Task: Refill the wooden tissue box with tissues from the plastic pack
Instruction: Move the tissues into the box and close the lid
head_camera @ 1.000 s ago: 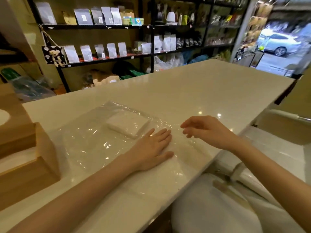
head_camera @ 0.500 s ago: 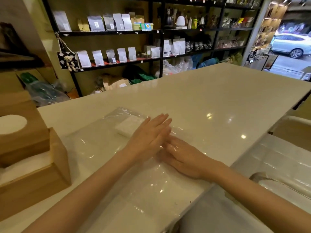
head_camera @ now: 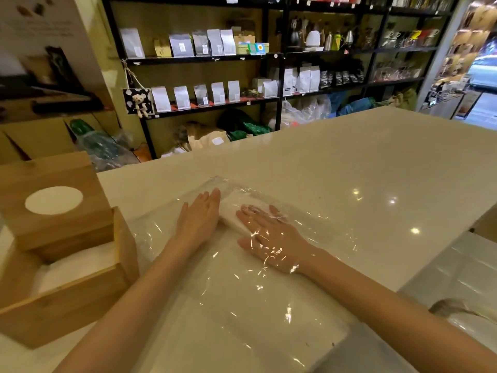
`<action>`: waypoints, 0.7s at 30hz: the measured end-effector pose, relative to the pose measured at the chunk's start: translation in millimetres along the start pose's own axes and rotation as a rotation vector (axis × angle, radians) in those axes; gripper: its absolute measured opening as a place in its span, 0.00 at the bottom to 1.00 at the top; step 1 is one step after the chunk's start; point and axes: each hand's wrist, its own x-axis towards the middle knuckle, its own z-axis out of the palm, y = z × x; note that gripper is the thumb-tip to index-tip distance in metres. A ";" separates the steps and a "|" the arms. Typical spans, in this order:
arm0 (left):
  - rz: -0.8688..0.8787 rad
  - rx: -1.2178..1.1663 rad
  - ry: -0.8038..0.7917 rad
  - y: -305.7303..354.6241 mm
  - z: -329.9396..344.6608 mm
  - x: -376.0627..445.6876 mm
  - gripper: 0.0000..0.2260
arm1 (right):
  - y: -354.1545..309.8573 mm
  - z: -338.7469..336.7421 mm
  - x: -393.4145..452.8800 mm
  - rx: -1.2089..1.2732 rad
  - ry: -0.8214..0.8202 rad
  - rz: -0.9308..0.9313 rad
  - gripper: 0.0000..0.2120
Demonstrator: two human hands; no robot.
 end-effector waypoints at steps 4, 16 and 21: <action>-0.021 0.101 -0.010 -7.2 6.7 2.2 0.21 | 2.4 -1.0 -2.5 -0.072 -0.111 0.029 0.39; 0.073 0.312 -0.009 -22.0 15.0 16.8 0.19 | 6.4 -21.7 -80.1 -0.031 -0.169 0.078 0.38; 0.109 0.444 0.007 -21.2 15.8 16.8 0.16 | 7.9 -30.6 -125.8 -0.012 -0.176 0.081 0.36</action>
